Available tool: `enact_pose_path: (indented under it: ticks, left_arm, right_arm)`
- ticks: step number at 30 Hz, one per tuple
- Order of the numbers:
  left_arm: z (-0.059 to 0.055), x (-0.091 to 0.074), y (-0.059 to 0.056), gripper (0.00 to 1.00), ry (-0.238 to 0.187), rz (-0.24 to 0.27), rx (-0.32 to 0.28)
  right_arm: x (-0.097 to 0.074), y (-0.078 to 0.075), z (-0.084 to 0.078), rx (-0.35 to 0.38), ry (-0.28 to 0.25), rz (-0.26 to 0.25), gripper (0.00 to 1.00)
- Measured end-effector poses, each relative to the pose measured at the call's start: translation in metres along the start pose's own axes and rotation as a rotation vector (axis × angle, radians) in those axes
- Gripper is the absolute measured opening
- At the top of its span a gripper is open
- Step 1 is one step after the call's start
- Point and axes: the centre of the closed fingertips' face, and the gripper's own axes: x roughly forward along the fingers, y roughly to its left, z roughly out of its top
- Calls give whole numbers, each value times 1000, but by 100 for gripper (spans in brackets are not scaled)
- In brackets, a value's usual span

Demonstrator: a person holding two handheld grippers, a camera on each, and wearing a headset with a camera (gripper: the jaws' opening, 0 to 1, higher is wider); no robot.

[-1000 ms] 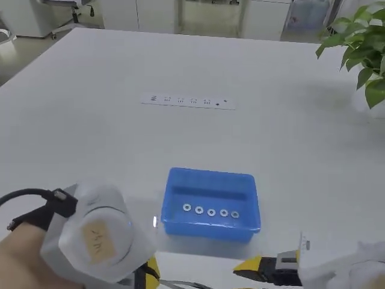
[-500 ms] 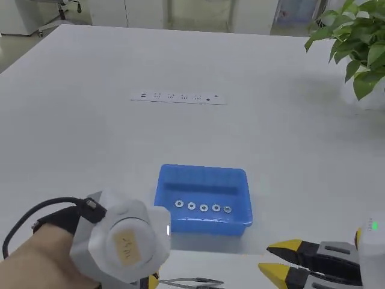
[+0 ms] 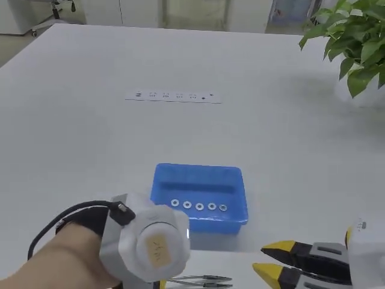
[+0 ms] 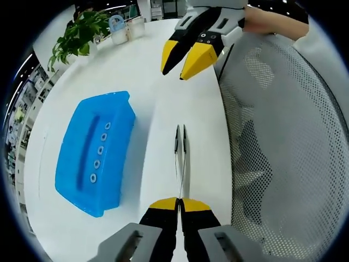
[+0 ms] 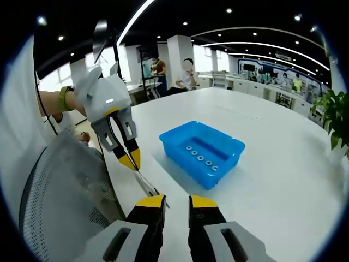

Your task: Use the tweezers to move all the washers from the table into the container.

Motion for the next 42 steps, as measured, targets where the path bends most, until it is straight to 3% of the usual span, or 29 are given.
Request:
enact_pose_path:
  ticks: [13,22,25,27,33,38,42]
  left_arm:
    - [2,12,3,0,59,-33,-6]
    - [2,13,2,0,43,-36,-14]
    - [4,11,1,10,-9,-30,-63]
    - [5,9,2,10,-56,-21,-117]
    - [5,-11,5,16,-246,28,-347]
    - [-5,-36,12,23,-340,129,-460]
    - [-5,-68,20,30,-472,231,-555]
  right_arm:
    - [-4,-2,-2,-3,6,-18,13]
    - [-5,-2,0,-5,0,-24,13]
    - [-7,-4,0,-1,-7,-31,13]
    - [-9,-5,2,7,-20,-37,13]
    - [-15,-12,10,32,-67,-66,17]
    - [-19,-17,17,45,-99,-88,22]
    - [-25,-22,26,64,-146,-120,33]
